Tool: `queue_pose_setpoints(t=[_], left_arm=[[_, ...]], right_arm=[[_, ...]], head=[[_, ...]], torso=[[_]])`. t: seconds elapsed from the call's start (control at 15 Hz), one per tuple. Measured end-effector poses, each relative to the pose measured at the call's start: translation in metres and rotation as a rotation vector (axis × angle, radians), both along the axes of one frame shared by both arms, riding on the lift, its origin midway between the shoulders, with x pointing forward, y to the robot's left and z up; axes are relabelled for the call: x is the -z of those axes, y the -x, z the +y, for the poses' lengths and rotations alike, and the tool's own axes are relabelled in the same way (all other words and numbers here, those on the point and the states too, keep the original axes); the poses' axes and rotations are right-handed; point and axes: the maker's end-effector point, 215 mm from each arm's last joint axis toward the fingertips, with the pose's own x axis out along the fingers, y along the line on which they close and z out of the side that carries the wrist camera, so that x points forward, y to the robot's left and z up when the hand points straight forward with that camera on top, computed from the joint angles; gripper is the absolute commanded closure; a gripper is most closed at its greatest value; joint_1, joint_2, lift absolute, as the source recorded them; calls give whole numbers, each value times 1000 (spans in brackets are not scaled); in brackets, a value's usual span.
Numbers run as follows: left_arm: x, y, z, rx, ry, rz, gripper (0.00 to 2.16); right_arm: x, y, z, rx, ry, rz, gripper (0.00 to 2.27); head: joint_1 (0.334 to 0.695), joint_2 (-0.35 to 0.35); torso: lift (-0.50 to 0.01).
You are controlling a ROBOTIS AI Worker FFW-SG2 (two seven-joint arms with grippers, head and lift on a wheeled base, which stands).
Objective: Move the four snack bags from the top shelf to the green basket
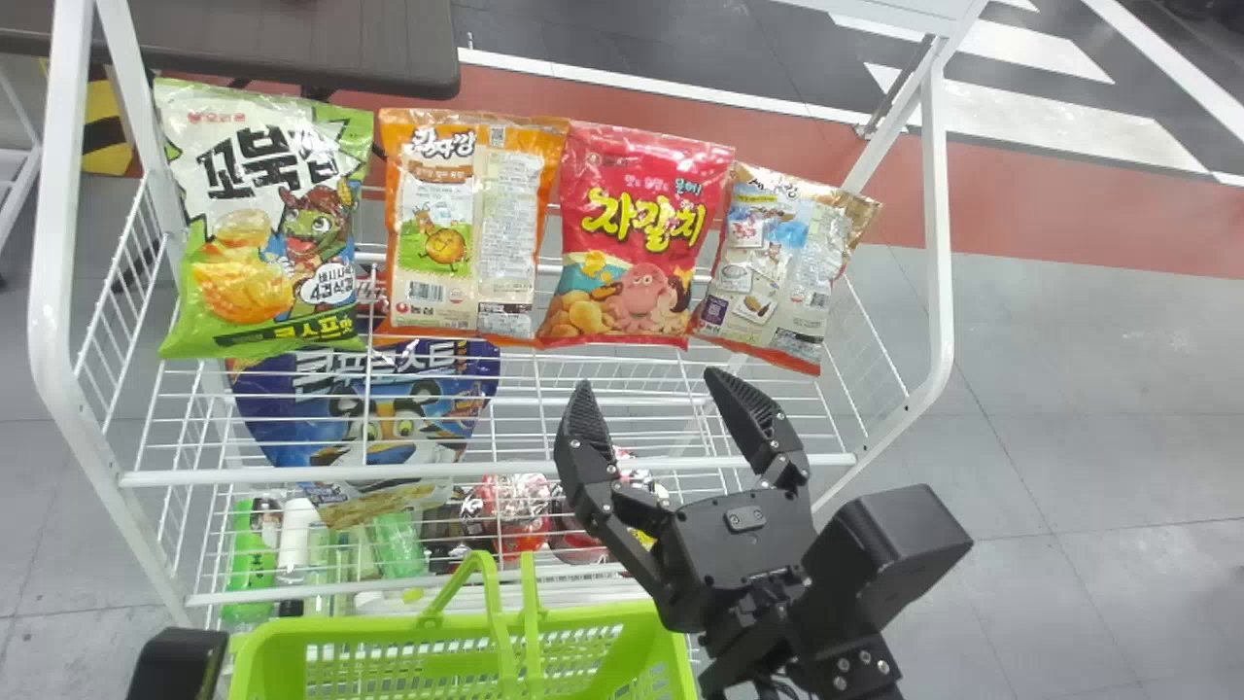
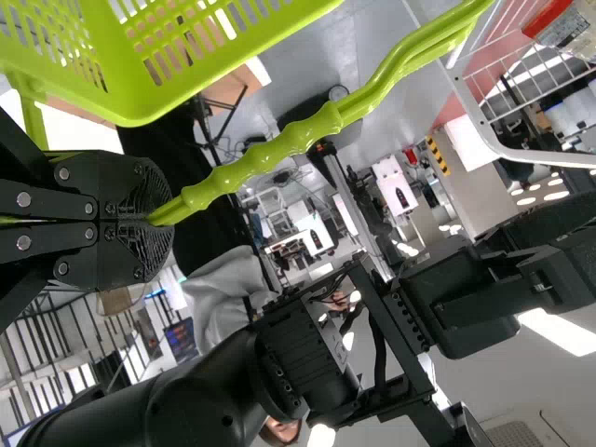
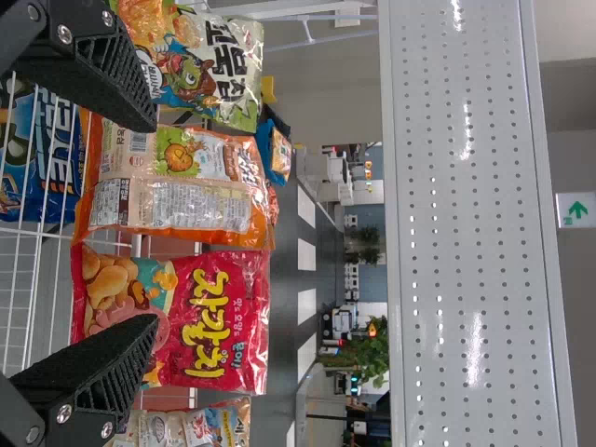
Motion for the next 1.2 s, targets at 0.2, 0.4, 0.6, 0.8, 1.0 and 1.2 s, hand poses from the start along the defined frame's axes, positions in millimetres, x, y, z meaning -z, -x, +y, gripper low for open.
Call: queue_pose_setpoints(t=[0.2, 0.4, 0.6, 0.8, 1.0, 1.2], left_arm=[[-1, -4, 4, -9, 14, -8, 2078], [0, -7, 8, -17, 34, -20, 2081], [7, -11, 9, -30, 37, -28, 2078], [14, -13, 8, -36, 40, -28, 2081], [25, -15, 11, -47, 37, -26, 2081], [30, -18, 14, -50, 40, -19, 2081]], right_arm=[[0, -3, 4, -7, -5, 2, 93], [10, -11, 9, -23, -3, 39, 93], [9, -14, 12, -28, -4, 39, 93], [7, -19, 15, -40, -5, 28, 93], [8, -43, 30, -81, -11, 10, 93], [37, -101, 66, -153, -22, 146, 113]], head=[[695, -350], [695, -350], [695, -350], [695, -350], [695, -344], [695, -245]], torso=[[0], [0], [0], [0], [0], [0]])
